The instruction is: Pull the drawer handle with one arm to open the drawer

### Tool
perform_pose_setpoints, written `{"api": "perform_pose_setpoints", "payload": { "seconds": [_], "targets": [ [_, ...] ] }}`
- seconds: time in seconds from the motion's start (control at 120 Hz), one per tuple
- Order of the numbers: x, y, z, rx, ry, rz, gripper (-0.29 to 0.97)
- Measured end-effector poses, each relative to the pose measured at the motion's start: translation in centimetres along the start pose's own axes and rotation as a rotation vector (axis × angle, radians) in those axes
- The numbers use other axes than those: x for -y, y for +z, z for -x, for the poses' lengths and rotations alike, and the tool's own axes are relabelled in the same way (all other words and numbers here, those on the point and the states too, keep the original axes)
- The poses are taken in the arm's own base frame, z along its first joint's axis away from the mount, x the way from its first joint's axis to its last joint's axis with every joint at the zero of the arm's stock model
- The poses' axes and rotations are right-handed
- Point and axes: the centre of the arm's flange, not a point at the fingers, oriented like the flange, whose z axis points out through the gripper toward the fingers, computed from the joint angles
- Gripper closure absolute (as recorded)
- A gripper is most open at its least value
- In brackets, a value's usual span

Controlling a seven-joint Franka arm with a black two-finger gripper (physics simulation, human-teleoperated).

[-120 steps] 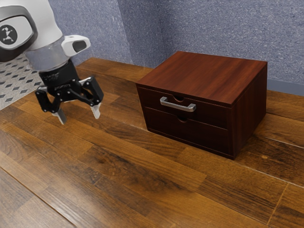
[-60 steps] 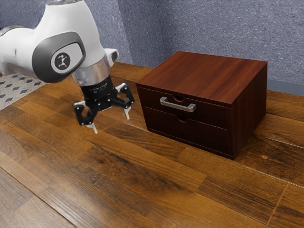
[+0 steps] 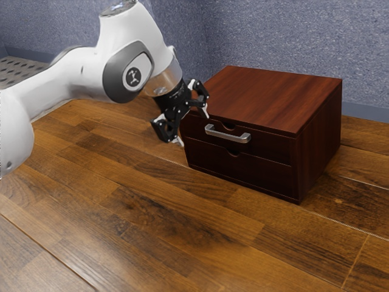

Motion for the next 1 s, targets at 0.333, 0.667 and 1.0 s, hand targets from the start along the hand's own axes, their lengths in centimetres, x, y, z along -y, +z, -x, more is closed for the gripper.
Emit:
{"api": "perform_pose_setpoints", "payload": {
  "seconds": [0.333, 0.667, 1.0],
  "targets": [
    [-0.8, 1.5, 0.1, 0.007, -0.071, 0.007, 0.00],
    [-0.9, 3.6, 0.0, 0.030, -0.113, -0.003, 0.00],
    [-1.2, 4.8, 0.0, 0.030, -0.125, 0.004, 0.06]
  ]
}}
